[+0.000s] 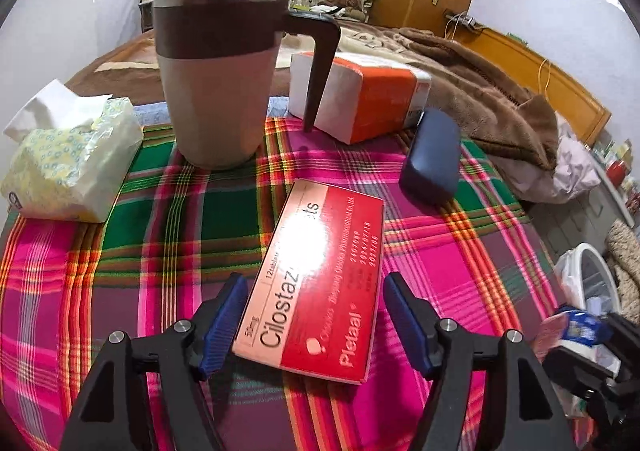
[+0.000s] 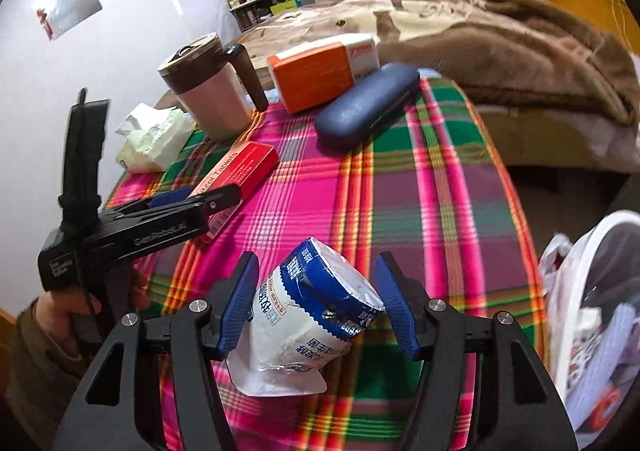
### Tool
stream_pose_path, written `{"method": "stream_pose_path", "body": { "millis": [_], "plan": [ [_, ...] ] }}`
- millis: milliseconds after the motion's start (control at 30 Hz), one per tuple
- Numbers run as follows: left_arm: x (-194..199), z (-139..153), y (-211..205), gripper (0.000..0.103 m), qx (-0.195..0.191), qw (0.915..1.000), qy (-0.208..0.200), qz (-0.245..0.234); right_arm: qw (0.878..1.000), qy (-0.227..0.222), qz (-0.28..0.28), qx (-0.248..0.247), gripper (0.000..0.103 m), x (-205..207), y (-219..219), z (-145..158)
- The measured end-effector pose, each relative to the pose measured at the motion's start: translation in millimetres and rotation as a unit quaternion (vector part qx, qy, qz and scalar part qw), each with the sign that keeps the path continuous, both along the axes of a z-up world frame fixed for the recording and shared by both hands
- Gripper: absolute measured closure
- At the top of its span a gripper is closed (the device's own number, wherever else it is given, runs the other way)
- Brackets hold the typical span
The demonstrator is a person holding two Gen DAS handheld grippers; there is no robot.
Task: Collect trash
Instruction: 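Grasp the red Cilostazol box with the left tool while the right tool grasps the white-blue yogurt cup, then carry the red box and yogurt cup over the wastebasket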
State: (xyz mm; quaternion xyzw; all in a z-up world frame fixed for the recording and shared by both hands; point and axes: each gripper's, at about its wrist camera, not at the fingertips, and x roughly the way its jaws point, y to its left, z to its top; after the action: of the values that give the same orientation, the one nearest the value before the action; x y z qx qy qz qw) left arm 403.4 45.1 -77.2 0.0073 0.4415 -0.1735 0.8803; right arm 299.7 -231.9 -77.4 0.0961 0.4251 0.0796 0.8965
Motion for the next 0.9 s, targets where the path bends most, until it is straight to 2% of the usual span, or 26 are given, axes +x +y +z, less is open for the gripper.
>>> {"method": "stream_pose_path", "body": {
  "millis": [333, 533, 700, 900],
  "plan": [
    [13.9, -7.6, -21.2, 0.033, 0.052, 0.9986, -0.009, 0.002, 0.999, -0.034, -0.010, -0.039, 0.042, -2.3, -6.8, 3.7],
    [12.0, -8.1, -25.6, 0.034, 0.058, 0.9982, -0.013, 0.013, 0.996, -0.056, -0.021, -0.065, 0.042, -5.3, -9.4, 5.6],
    [5.1, -5.7, -31.6, 0.036, 0.065, 0.9976, -0.018, 0.017, 0.996, -0.063, -0.021, -0.064, 0.042, -7.6, -12.3, 6.4],
    [-16.5, 9.2, -31.9, 0.036, 0.053, 0.9979, -0.032, 0.021, 0.995, -0.076, -0.027, -0.061, 0.042, -16.2, -19.5, 12.6]
  ]
}}
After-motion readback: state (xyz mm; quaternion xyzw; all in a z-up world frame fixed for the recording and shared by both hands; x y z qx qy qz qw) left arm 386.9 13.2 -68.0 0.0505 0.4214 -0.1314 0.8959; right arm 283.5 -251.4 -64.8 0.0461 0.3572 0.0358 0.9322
